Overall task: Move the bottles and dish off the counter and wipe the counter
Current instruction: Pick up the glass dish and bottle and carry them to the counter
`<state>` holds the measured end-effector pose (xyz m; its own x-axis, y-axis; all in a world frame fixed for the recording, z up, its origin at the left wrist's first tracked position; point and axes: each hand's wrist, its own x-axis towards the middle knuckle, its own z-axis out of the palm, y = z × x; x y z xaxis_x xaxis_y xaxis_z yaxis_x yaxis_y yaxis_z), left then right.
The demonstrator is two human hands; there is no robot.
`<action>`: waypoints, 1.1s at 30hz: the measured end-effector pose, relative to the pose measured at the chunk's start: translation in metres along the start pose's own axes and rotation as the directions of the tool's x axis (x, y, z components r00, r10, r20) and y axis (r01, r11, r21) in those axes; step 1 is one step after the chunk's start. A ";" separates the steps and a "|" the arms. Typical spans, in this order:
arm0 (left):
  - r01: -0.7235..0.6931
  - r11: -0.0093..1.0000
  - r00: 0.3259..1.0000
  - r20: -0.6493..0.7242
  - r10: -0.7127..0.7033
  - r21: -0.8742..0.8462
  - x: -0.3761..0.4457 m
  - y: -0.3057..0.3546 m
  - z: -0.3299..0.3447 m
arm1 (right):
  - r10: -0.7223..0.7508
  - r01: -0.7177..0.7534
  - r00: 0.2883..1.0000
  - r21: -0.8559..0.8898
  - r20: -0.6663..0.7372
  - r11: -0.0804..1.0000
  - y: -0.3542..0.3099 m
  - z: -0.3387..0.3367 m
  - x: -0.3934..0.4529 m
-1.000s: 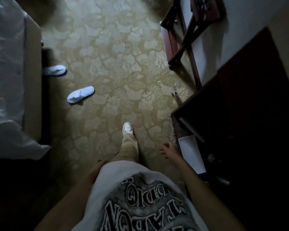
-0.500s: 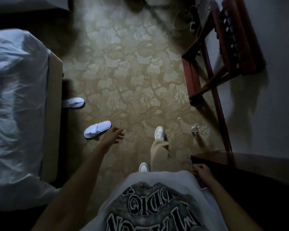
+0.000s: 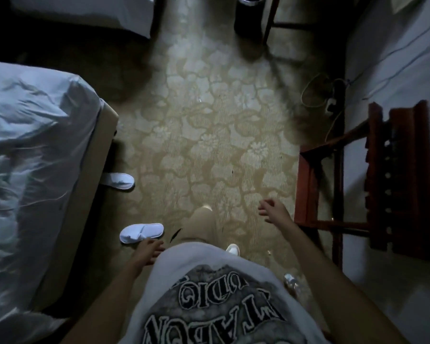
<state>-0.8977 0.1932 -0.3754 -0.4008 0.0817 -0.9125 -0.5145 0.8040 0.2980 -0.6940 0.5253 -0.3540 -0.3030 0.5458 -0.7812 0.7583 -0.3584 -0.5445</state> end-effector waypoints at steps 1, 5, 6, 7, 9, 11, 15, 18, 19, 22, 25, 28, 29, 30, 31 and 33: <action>0.015 1.000 1.000 0.002 -0.015 -0.027 0.014 0.019 -0.003 | 0.008 -0.008 1.000 -0.007 0.005 1.000 -0.020 -0.004 0.019; 0.060 0.995 0.998 0.033 -0.057 -0.076 0.074 0.125 -0.012 | 0.069 -0.068 0.997 -0.050 0.017 0.996 -0.081 -0.014 0.086; 0.065 0.995 0.997 0.051 -0.061 -0.070 0.090 0.159 -0.016 | 0.102 -0.101 0.995 -0.050 0.007 0.994 -0.095 -0.016 0.098; 0.061 0.997 0.996 0.073 -0.059 -0.037 0.104 0.196 -0.021 | 0.146 -0.146 0.989 -0.048 -0.009 0.988 -0.110 -0.019 0.108; 0.003 0.999 0.995 0.103 -0.006 0.037 0.123 0.273 -0.033 | 0.231 -0.232 0.972 -0.029 -0.043 0.972 -0.136 -0.022 0.125; -0.107 0.991 0.988 0.117 0.097 0.085 0.141 0.356 -0.047 | 0.291 -0.291 0.953 0.018 -0.087 0.957 -0.160 -0.026 0.147; -0.288 0.949 0.956 0.102 0.277 0.126 0.174 0.514 -0.075 | 0.346 -0.344 0.933 0.033 -0.103 0.938 -0.239 -0.039 0.188; -0.370 0.921 0.928 0.090 0.361 0.124 0.201 0.608 -0.091 | 0.356 -0.352 0.929 0.056 -0.102 0.934 -0.300 -0.046 0.245; -0.371 0.919 0.928 0.083 0.363 0.132 0.209 0.634 -0.096 | 0.358 -0.352 0.928 0.069 -0.107 0.933 -0.321 -0.046 0.268; -0.313 0.945 0.950 0.040 0.310 0.100 0.252 0.686 -0.107 | 0.318 -0.311 0.945 0.093 -0.072 0.946 -0.393 -0.043 0.344; -0.144 0.987 0.989 -0.011 0.145 0.075 0.283 0.720 -0.124 | 0.277 -0.276 0.961 0.046 -0.017 0.960 -0.492 -0.045 0.415; -0.009 1.000 0.997 -0.071 0.010 0.014 0.296 0.754 -0.139 | 0.213 -0.213 0.977 0.089 0.010 0.973 -0.593 -0.051 0.474; 0.007 1.000 0.997 -0.082 -0.005 0.020 0.301 0.771 -0.145 | 0.179 -0.179 0.984 0.081 0.015 0.980 -0.631 -0.056 0.491; 0.017 0.999 0.996 -0.092 -0.013 0.036 0.306 0.789 -0.151 | 0.139 -0.140 0.990 0.080 0.014 0.987 -0.667 -0.061 0.507; 0.026 0.998 0.994 -0.109 -0.020 0.052 0.312 0.808 -0.157 | 0.097 -0.097 0.995 0.080 0.012 0.992 -0.701 -0.065 0.524; 0.013 1.000 0.994 -0.110 -0.011 0.021 0.328 0.851 -0.165 | 0.045 -0.045 0.999 0.063 0.003 0.997 -0.761 -0.074 0.560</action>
<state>-1.5917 0.8069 -0.3752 -0.4763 0.0078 -0.8793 -0.5035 0.8174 0.2800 -1.3977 1.1595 -0.3548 -0.2703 0.5273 -0.8055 0.7330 -0.4297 -0.5273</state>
